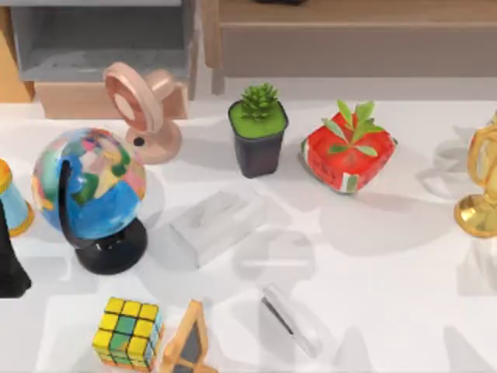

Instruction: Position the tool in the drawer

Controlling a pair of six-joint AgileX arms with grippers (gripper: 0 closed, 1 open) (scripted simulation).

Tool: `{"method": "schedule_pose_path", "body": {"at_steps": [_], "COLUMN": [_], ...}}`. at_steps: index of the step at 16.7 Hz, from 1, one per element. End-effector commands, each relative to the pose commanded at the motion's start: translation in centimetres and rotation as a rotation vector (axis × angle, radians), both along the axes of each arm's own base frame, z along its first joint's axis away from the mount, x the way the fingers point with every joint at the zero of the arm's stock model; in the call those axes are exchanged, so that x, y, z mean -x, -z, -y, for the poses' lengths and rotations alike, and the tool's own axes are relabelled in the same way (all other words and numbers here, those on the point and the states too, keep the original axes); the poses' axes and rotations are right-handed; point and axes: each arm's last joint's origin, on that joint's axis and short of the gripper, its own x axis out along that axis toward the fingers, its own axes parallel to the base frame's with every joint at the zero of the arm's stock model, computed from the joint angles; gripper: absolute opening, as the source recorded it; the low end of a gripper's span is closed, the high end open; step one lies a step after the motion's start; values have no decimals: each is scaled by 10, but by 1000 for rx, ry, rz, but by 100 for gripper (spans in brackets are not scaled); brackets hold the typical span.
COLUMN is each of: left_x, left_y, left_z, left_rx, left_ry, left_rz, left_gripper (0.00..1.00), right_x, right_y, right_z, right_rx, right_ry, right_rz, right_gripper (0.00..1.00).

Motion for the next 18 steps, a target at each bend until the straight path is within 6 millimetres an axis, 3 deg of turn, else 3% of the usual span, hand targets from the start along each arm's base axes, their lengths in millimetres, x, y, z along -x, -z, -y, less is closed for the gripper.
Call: {"method": "schedule_pose_path", "body": {"at_steps": [5,10,14,18], "left_x": [-3,-22,-62,-124], "left_y": [-5,-31,-59,-74], "left_z": [0,-2,-11,-33], "left_rx": [-40,-227,-451,-711], "left_ry": [15,54,78,88], "left_rz": [-14,-52,-66,-59], "left_gripper": [100,100,100,100], "right_x": [0,0,0,0], "right_y": [0,0,0,0], "right_z": [0,0,0,0], "right_rx": [0,0,0,0], "right_ry": [0,0,0,0], "right_rz": [0,0,0,0], "right_gripper": [100,100,100,100]}}
